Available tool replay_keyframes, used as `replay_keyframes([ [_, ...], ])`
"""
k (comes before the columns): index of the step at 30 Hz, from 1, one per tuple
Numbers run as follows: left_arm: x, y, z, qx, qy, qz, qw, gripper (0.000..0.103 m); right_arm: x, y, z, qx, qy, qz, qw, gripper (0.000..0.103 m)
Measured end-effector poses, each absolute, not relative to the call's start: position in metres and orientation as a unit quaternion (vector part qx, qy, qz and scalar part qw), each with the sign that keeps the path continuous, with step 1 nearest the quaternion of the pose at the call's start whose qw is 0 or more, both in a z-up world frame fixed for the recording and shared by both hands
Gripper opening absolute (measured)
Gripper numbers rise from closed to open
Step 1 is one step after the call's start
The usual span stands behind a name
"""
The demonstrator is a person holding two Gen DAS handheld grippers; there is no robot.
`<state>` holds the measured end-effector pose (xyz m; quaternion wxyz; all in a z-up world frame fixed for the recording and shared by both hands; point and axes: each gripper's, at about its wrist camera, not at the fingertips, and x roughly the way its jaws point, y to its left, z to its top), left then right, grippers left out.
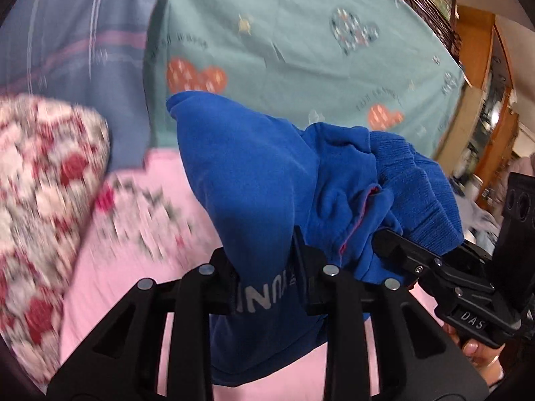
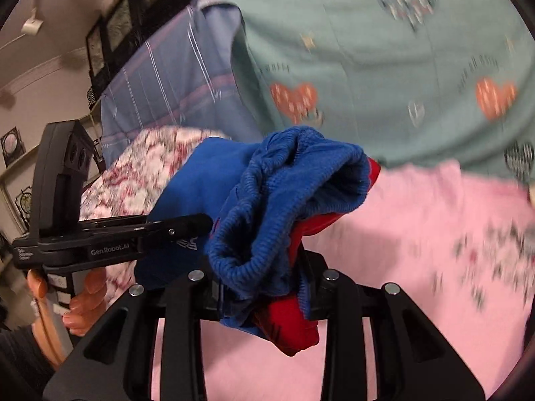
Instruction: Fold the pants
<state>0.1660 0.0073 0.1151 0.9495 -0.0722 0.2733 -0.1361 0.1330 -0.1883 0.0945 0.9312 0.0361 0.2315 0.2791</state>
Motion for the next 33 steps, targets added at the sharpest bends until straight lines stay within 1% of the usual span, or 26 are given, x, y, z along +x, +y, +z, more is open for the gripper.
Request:
replay_keyframes([
  [2, 0.196, 0.010, 0.118, -0.056, 0.242, -0.099, 0.964, 0.029, 0.163, -0.180, 0.107, 0.018, 0.196, 0.280, 0.940, 0.032],
  [6, 0.260, 0.019, 0.092, -0.067, 0.260, -0.063, 0.961, 0.029, 0.233, -0.147, 0.104, -0.022, 0.168, 0.270, 0.948, 0.032],
  [8, 0.285, 0.024, 0.073, -0.065, 0.267, -0.050, 0.960, 0.029, 0.266, -0.135, 0.088, -0.040, 0.174, 0.262, 0.948, 0.032],
  [11, 0.322, 0.033, 0.028, -0.071, 0.287, -0.036, 0.955, 0.029, 0.308, -0.129, 0.057, -0.050, 0.187, 0.252, 0.948, 0.032],
  [13, 0.348, 0.038, -0.008, -0.083, 0.328, -0.030, 0.941, 0.029, 0.327, -0.128, 0.031, -0.056, 0.203, 0.236, 0.949, 0.032],
  [14, 0.357, 0.040, -0.024, -0.089, 0.345, -0.028, 0.934, 0.031, 0.341, -0.129, 0.013, -0.050, 0.224, 0.227, 0.946, 0.032],
  [16, 0.373, 0.042, -0.055, -0.089, 0.374, -0.012, 0.923, 0.036, 0.362, -0.133, -0.018, -0.039, 0.265, 0.215, 0.939, 0.034],
  [17, 0.375, 0.043, -0.064, -0.087, 0.373, -0.004, 0.924, 0.046, 0.371, -0.135, -0.035, -0.037, 0.290, 0.205, 0.934, 0.034],
  [18, 0.374, 0.044, -0.070, -0.083, 0.360, 0.005, 0.929, 0.062, 0.378, -0.137, -0.047, -0.039, 0.308, 0.197, 0.930, 0.035],
  [19, 0.373, 0.045, -0.073, -0.075, 0.353, 0.018, 0.933, 0.068, 0.386, -0.139, -0.059, -0.044, 0.324, 0.179, 0.928, 0.037],
  [20, 0.372, 0.047, -0.076, -0.076, 0.350, 0.021, 0.933, 0.072, 0.388, -0.144, -0.066, -0.036, 0.326, 0.170, 0.929, 0.046],
  [21, 0.372, 0.050, -0.078, -0.084, 0.351, 0.018, 0.933, 0.073, 0.390, -0.150, -0.068, -0.021, 0.325, 0.166, 0.931, 0.057],
  [22, 0.372, 0.053, -0.079, -0.094, 0.352, 0.016, 0.931, 0.074, 0.393, -0.156, -0.069, -0.005, 0.331, 0.163, 0.930, 0.060],
  [24, 0.371, 0.053, -0.078, -0.096, 0.352, 0.016, 0.931, 0.074, 0.398, -0.165, -0.072, 0.023, 0.343, 0.170, 0.924, 0.061],
  [28, 0.366, 0.051, -0.074, -0.091, 0.351, 0.027, 0.931, 0.074, 0.395, -0.160, -0.071, 0.016, 0.350, 0.159, 0.923, 0.061],
  [33, 0.349, 0.049, -0.057, -0.105, 0.345, 0.029, 0.932, 0.072, 0.378, -0.161, -0.052, 0.026, 0.349, 0.145, 0.925, 0.062],
])
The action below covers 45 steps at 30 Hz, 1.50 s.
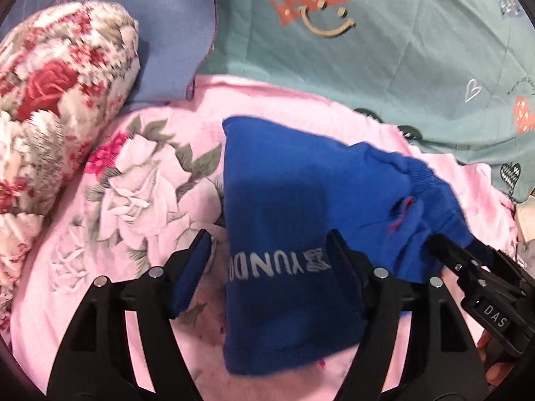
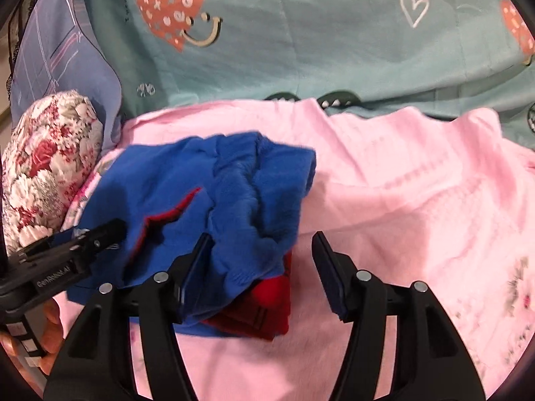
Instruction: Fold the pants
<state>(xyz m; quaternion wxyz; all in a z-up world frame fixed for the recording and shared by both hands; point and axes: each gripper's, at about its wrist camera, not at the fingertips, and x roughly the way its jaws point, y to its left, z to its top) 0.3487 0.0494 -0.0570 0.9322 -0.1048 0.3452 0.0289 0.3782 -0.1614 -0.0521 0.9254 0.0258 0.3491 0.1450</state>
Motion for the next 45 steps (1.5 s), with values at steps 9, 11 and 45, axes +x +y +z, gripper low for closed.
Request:
replay_keyframes([
  [9, 0.287, 0.030, -0.022, -0.097, 0.324, 0.011, 0.941, 0.082, 0.314, -0.164, -0.009, 0.016, 0.306, 0.123, 0.944, 0.070],
  [11, 0.266, 0.028, -0.015, -0.097, 0.316, 0.010, 0.944, 0.085, 0.294, -0.163, -0.004, 0.006, 0.292, 0.114, 0.950, 0.073],
  [45, 0.133, 0.014, -0.040, -0.045, 0.311, 0.036, 0.949, 0.101, 0.123, -0.181, -0.025, -0.006, 0.236, 0.074, 0.969, 0.093],
])
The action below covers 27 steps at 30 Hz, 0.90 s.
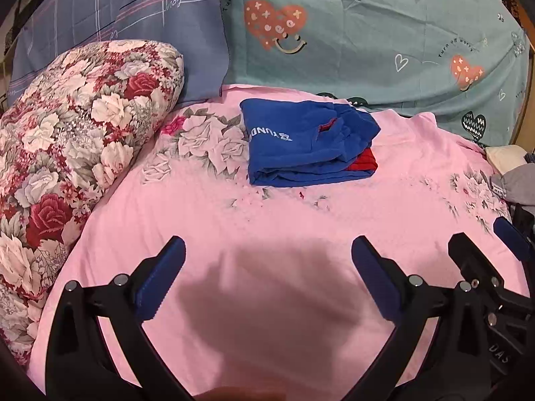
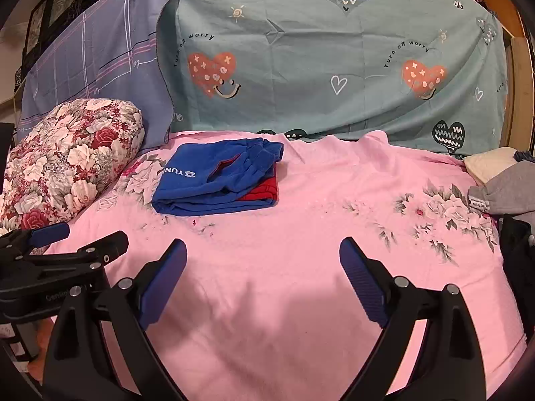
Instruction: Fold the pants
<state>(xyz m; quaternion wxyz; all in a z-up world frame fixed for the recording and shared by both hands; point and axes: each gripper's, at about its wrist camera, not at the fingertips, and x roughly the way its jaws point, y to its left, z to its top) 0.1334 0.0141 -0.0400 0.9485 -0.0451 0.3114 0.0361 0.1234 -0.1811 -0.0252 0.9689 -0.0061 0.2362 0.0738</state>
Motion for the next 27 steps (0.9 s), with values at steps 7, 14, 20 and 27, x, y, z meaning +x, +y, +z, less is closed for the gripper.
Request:
replay_keyframes([
  [7, 0.1339, 0.0151, -0.0420, -0.040, 0.312, 0.037, 0.948, 0.101, 0.1211, -0.1779, -0.0277, -0.012, 0.238, 0.078, 0.968, 0.093],
  [14, 0.1300, 0.0182, -0.0399, -0.042, 0.296, 0.045, 0.953, 0.101, 0.1213, -0.1804, -0.0267, -0.008, 0.237, 0.075, 0.969, 0.093],
  [20, 0.1347, 0.0196, -0.0426, -0.045, 0.309, 0.043, 0.949, 0.101, 0.1214, -0.1822, -0.0272, -0.004, 0.238, 0.075, 0.968, 0.093],
  [27, 0.1390, 0.0205, -0.0484, -0.048, 0.323, 0.045, 0.944, 0.101, 0.1238, -0.1833, -0.0288, -0.007, 0.245, 0.073, 0.967, 0.093],
])
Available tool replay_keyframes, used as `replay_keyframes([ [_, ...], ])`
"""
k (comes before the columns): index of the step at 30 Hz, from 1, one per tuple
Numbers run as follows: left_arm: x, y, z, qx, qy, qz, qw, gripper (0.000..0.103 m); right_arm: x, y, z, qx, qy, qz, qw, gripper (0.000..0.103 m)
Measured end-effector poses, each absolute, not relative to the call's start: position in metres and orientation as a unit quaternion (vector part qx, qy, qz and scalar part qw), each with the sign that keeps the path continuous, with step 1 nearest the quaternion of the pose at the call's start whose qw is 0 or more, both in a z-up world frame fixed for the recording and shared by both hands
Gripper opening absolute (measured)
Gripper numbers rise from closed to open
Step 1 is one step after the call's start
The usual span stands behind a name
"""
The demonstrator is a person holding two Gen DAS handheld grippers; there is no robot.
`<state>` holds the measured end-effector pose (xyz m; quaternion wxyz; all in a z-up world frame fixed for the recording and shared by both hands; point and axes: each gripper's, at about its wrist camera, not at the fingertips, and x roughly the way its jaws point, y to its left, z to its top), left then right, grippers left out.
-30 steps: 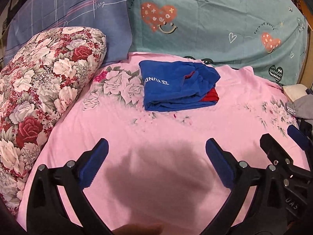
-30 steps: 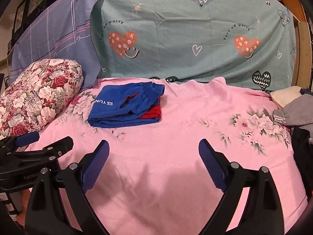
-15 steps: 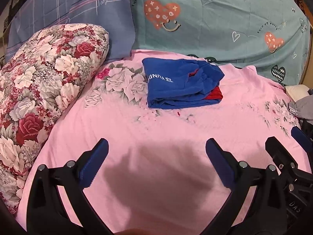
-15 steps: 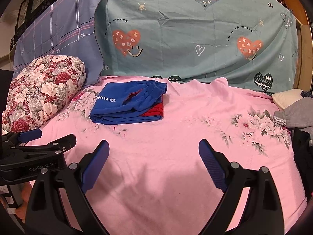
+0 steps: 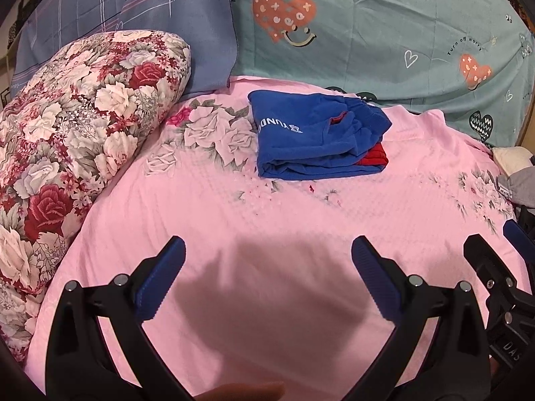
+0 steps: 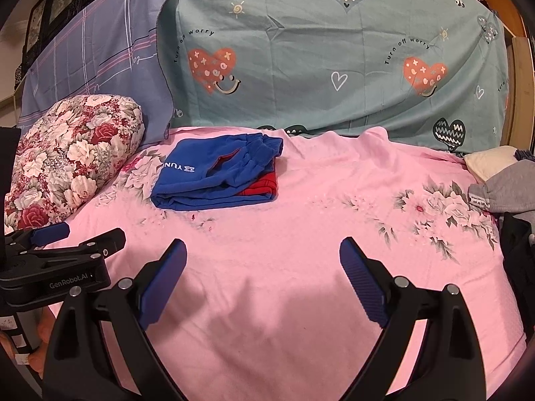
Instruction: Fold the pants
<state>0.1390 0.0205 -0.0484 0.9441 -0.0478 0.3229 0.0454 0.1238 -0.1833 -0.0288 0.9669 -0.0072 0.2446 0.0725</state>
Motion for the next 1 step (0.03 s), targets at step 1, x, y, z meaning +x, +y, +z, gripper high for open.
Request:
replay_keyframes([
  [1, 0.1393, 0.0205, -0.0491, -0.048, 0.324, 0.046, 0.944, 0.101, 0.1248, -0.1840, -0.0294, -0.007, 0.246, 0.073, 0.967, 0.093],
])
